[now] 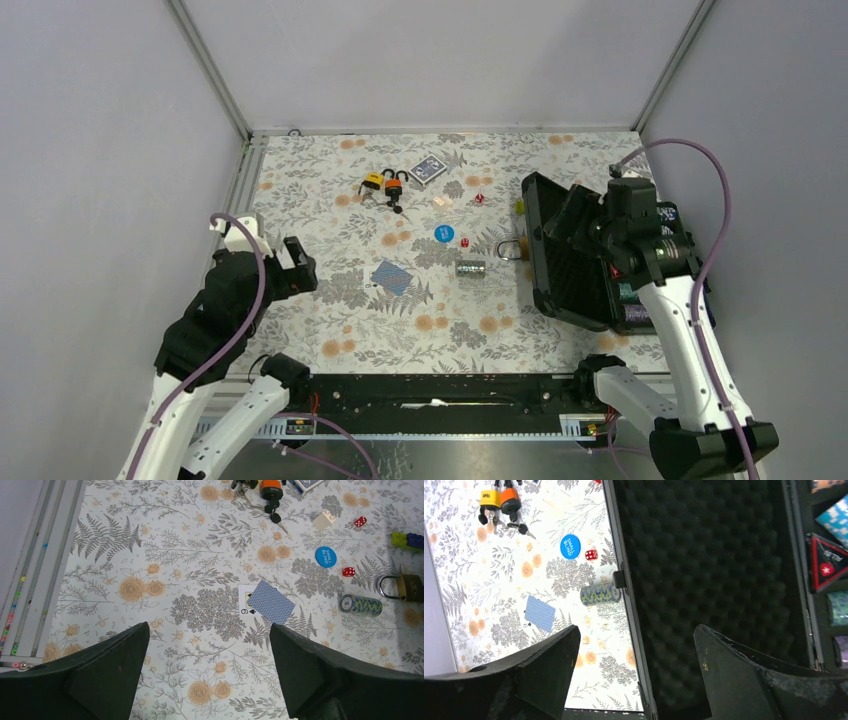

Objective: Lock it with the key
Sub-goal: Pick up the lock from the center of the board.

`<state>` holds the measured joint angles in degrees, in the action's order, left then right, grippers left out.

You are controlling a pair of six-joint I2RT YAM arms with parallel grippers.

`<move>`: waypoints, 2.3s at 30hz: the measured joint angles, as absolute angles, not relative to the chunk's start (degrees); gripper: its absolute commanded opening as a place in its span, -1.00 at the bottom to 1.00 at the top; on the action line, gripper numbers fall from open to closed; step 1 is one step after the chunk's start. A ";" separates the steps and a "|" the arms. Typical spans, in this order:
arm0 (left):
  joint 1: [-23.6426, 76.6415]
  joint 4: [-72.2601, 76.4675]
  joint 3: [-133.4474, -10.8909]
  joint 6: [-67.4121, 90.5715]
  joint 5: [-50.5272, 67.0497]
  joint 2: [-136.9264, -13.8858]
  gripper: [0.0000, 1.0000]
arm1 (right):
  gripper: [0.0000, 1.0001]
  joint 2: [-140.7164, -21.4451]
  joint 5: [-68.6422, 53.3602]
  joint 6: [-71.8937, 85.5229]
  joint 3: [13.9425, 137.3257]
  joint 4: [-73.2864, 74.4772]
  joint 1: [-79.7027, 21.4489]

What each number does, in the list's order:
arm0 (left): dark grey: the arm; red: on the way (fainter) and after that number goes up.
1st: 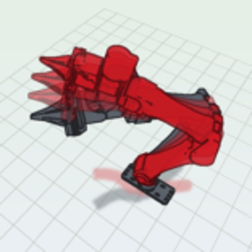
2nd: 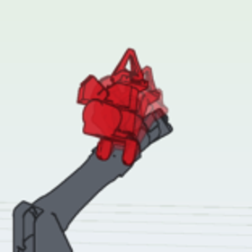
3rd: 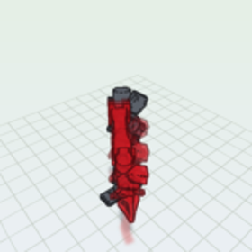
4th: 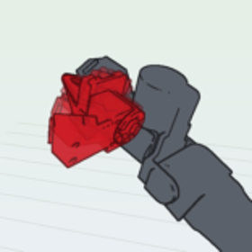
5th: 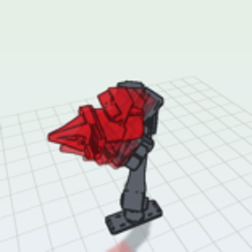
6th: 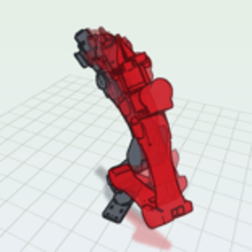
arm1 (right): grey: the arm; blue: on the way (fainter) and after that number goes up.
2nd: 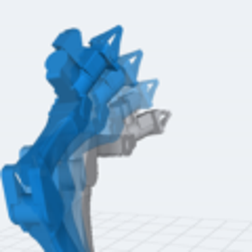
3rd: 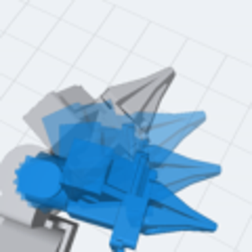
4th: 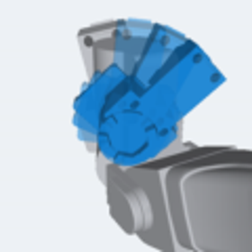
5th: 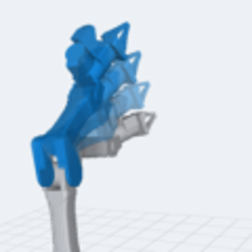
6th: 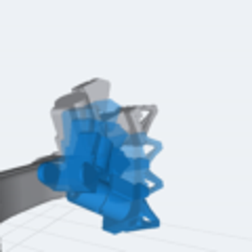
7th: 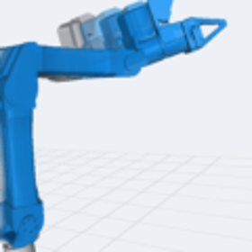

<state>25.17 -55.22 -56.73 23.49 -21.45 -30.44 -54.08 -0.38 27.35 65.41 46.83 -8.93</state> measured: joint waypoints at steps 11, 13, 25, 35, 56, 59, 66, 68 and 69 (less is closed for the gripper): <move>25.17 -55.66 -54.30 24.05 -21.28 -26.46 0.98 | 0.71 -69.80 9.69 28.99 77.17 42.52 -37.56; 25.17 -55.61 -53.91 24.23 -21.26 -26.37 0.98 | 0.70 -72.77 11.49 29.04 77.54 41.52 -41.01; 25.17 -54.78 -53.63 24.47 -21.30 -24.73 0.98 | 0.56 -98.00 22.20 27.64 80.60 41.67 -44.25; 25.17 -54.33 -53.21 24.64 -21.34 -24.36 0.98 | 0.43 -109.32 27.35 27.42 84.12 42.06 -39.66; 25.17 -54.33 -53.19 24.69 -21.34 -24.36 0.98 | 0.13 -114.98 19.75 25.10 79.94 36.23 -28.75; 25.17 -54.33 -53.19 24.69 -21.34 -24.36 0.98 | 0.05 -114.96 19.09 25.02 79.50 35.22 -28.58; 25.17 -54.30 -53.08 24.71 -21.37 -24.36 0.98 | -0.27 -113.95 16.25 24.84 77.41 31.92 -28.12; 25.17 -54.30 -53.06 24.80 -21.37 -24.36 0.98 | -0.32 -113.58 15.40 24.86 76.73 30.89 -28.05; 25.17 -54.30 -53.04 24.88 -21.39 -24.36 0.98 | -0.33 -113.40 15.22 24.84 76.44 30.52 -28.01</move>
<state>25.17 -54.30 -53.04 24.88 -21.39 -24.36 -113.40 15.22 24.84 76.44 30.52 -28.01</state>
